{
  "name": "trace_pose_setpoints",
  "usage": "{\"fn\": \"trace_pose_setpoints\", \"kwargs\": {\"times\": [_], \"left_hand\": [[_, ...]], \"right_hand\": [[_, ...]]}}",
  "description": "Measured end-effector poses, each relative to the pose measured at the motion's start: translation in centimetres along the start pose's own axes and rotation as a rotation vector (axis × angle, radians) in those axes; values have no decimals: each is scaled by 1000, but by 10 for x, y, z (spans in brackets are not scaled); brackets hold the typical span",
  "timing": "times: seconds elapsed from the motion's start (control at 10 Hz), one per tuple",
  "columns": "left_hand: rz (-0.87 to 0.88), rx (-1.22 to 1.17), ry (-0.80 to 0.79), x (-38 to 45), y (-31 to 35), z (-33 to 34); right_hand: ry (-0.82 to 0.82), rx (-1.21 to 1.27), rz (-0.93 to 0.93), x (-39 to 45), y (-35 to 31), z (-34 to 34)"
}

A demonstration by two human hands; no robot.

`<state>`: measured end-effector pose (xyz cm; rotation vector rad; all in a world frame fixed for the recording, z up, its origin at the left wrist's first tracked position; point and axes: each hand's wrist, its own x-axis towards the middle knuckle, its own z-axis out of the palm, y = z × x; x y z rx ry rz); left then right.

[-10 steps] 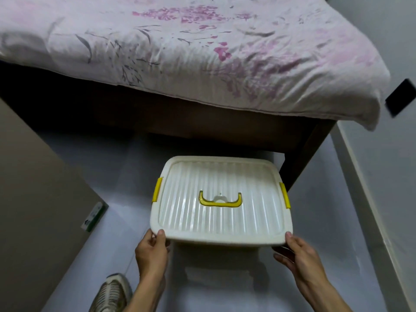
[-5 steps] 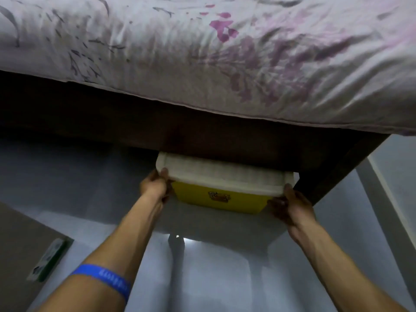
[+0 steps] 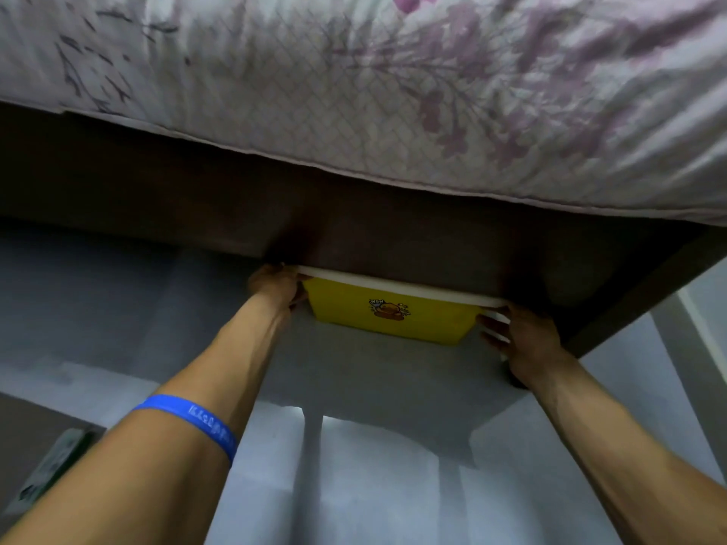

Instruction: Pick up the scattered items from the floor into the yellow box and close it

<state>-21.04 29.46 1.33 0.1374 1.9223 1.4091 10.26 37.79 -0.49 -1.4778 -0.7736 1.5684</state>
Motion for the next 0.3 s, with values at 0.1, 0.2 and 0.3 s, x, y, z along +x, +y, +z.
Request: {"fn": "trace_pose_setpoints", "kwargs": {"times": [0.1,0.2,0.3], "left_hand": [[-5,12,13,0,2,3],[-13,29,-20,-14,1,-1],[-44,159,-98,-33,-3,-16]], "right_hand": [[15,-26,-4,0,-5,3],[-32,-50,50,-11,-9,2],[-69,-152,145,-29,-1,-5]]}}
